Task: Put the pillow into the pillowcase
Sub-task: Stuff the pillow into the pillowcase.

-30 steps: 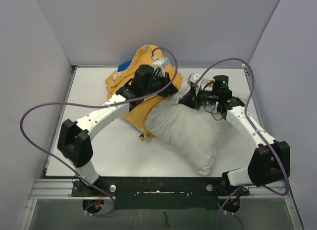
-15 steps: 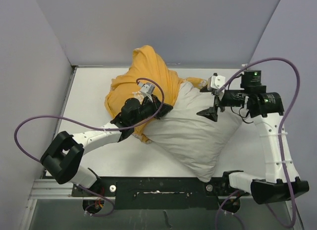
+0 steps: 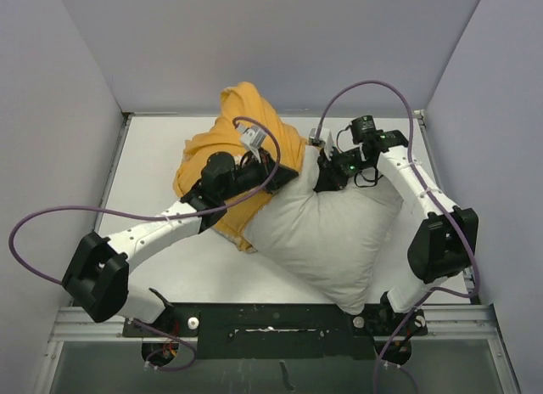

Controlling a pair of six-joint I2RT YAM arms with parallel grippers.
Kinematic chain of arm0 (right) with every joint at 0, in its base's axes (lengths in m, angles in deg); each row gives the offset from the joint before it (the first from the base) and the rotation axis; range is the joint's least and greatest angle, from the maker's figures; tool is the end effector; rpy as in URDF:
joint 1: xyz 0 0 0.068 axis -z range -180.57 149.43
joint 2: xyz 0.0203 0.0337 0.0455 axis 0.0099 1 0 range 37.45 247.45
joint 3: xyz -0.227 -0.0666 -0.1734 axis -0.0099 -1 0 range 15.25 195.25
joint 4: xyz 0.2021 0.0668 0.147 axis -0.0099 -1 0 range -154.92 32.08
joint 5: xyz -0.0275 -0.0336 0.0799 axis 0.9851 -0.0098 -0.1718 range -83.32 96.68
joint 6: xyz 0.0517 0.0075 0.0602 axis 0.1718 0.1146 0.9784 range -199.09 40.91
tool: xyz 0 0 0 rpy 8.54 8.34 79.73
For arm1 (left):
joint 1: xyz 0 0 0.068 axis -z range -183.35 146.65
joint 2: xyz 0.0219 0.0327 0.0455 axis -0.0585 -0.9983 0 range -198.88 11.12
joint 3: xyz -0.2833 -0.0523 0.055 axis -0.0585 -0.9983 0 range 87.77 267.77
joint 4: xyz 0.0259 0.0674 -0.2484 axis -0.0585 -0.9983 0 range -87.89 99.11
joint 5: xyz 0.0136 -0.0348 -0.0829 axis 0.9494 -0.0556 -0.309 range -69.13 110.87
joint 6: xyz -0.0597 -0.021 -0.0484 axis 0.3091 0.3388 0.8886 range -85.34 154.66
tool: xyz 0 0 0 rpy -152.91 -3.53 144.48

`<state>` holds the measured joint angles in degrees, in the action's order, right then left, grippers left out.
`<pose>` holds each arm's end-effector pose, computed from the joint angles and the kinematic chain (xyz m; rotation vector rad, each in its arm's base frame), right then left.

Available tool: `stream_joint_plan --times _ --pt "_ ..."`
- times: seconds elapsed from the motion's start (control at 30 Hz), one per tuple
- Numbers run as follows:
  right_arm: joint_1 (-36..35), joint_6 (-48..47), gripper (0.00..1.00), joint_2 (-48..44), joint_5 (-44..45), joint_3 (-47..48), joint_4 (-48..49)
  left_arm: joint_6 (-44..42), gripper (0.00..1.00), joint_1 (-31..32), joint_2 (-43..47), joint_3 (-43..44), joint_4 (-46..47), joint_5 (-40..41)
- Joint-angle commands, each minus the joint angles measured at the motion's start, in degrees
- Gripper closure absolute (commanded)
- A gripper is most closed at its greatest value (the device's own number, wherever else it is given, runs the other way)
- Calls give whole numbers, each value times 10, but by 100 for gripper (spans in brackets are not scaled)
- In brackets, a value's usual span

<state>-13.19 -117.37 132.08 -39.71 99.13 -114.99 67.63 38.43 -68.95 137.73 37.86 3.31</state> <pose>0.3187 0.1223 0.2991 -1.2365 2.1202 0.9156 0.2469 -0.2484 0.3215 0.3916 1.6982 -1.2332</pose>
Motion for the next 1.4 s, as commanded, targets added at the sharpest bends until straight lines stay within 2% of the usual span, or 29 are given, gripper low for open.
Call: stream_joint_plan --times 0.0,0.1,0.17,0.23,0.3,0.37,0.43,0.47,0.57,0.7,0.8,0.9,0.93,1.0,1.1,1.2,1.3,1.37 --pt "-81 104 100 -17 -54 101 58 24 100 -10 -60 219 -41 -172" --pt "-73 135 100 -23 18 197 136 46 100 -11 -134 392 -70 -219" --pt "-51 143 100 -42 75 228 238 56 100 -12 -175 487 -84 -236" --pt "-28 136 100 -41 94 288 266 52 100 -16 -205 571 -104 -245" --pt "-17 121 100 -41 97 331 277 51 100 -21 -222 618 -106 -246" --pt "-21 84 100 -49 89 335 268 46 100 -23 -220 611 -90 -251" --pt "-36 29 100 -66 59 283 250 38 100 -23 -198 531 -40 -248" --pt "-47 -27 100 -80 39 235 239 32 100 -22 -183 471 -2 -244" --pt "-74 -122 100 -135 8 36 253 -10 100 -12 -140 272 88 -211" --pt "-75 -157 100 -191 -25 -234 362 -32 100 16 -134 20 227 -133" --pt "-76 -155 100 -210 -71 -328 372 -36 100 40 -133 -119 336 -71" --pt "-75 -149 100 -214 -83 -355 355 -48 100 53 -94 -194 356 -25" --pt "-71 -141 100 -213 -82 -352 352 -51 99 55 -70 -206 338 -9" --pt "-62 -122 100 -210 -88 -345 356 -56 87 59 -1 -217 267 25" --pt "-56 -95 100 -201 -92 -338 362 -73 70 76 129 -180 59 97" --pt "-54 -76 100 -195 -100 -334 368 -75 62 85 230 -113 -145 127" --pt "-56 -64 100 -189 -108 -331 372 -91 50 94 274 -23 -290 174" --pt "-56 -59 100 -184 -110 -329 372 -128 38 100 259 51 -375 206"
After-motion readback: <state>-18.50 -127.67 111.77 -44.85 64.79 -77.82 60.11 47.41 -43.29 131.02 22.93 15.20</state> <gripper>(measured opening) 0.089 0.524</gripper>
